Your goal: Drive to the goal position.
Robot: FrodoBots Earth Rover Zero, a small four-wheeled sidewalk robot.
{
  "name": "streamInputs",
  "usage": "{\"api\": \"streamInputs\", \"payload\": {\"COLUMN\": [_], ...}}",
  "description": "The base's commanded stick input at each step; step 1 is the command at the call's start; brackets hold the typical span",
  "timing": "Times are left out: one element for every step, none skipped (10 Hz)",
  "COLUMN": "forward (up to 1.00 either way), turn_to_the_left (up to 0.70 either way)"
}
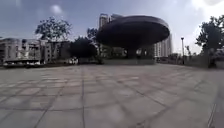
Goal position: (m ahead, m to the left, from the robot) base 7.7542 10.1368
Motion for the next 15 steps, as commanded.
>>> {"api": "streamInputs", "payload": {"forward": [0.70, 0.70, 0.70, 0.70, 0.70, 0.70, 0.70, 0.70, 0.70, 0.70, 0.70, 0.70, 0.70, 0.70, 0.70], "turn_to_the_left": [0.00, 0.00, 0.00, 0.00, 0.00, 0.00, 0.00, 0.00, 0.00, 0.00, 0.00, 0.00, 0.00, 0.00, 0.00]}}
